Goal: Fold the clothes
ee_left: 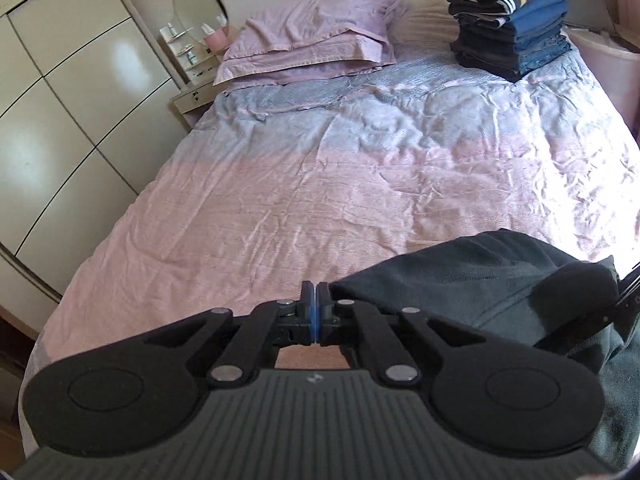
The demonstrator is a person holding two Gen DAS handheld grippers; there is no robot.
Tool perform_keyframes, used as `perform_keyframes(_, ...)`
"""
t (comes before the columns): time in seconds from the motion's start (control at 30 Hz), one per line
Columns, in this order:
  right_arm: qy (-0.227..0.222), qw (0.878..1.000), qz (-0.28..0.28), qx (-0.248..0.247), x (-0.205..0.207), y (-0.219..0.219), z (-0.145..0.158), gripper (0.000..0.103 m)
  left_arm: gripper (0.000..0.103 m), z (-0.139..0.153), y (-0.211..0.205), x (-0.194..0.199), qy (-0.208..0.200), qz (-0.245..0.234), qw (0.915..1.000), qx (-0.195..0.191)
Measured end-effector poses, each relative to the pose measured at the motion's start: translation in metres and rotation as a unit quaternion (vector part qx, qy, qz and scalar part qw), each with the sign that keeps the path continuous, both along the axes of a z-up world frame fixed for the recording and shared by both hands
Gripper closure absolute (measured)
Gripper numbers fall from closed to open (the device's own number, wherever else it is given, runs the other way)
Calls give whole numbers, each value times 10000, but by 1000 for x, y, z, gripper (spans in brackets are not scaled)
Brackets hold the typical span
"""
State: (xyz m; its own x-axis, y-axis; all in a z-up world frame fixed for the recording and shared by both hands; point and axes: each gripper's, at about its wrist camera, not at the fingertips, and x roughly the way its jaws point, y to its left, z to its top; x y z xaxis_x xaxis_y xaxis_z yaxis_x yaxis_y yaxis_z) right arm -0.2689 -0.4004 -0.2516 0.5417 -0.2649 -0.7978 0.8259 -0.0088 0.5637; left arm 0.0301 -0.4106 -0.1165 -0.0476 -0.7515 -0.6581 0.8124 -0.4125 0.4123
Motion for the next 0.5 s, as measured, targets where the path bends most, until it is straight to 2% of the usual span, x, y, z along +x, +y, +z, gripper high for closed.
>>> perform_keyframes(0.03, 143, 9999, 60, -46, -7, 0, 4, 90, 103, 3, 1, 4, 59, 80, 9999, -6)
perform_keyframes(0.07, 205, 9997, 86, -101, -17, -3, 10, 97, 103, 6, 1, 8, 114, 150, 9998, -20)
perform_keyframes(0.17, 638, 9963, 266, -504, -49, -12, 35, 98, 103, 14, 5, 16, 238, 287, 9993, -35)
perform_keyframes(0.23, 901, 9923, 279, -804, -73, -18, 55, 99, 99, 10, 11, 9, 175, 89, 9998, 83)
perform_keyframes(0.3, 1070, 9887, 223, -1023, -96, -24, 71, 99, 83, -2, 22, -4, 47, -224, 9995, 231)
perform_keyframes(0.33, 1145, 9868, 239, -1121, -104, -25, 78, 99, 60, -10, 30, -15, -106, -470, 9985, 276)
perform_keyframes(0.37, 1220, 9848, 298, -1197, -109, -26, 82, 99, 41, -20, 39, -28, -314, -770, 9961, 301)
perform_keyframes(0.4, 1299, 9829, 360, -1256, -111, -25, 85, 99, 34, -33, 49, -41, -554, -1130, 9916, 287)
perform_keyframes(0.43, 1356, 9816, 412, -1278, -113, -23, 86, 98, 23, -49, 59, -56, -812, -1524, 9847, 246)
perform_keyframes(0.5, 1419, 9812, 428, -1238, -115, -16, 83, 98, 18, -80, 76, -80, -1262, -2318, 9640, 323)
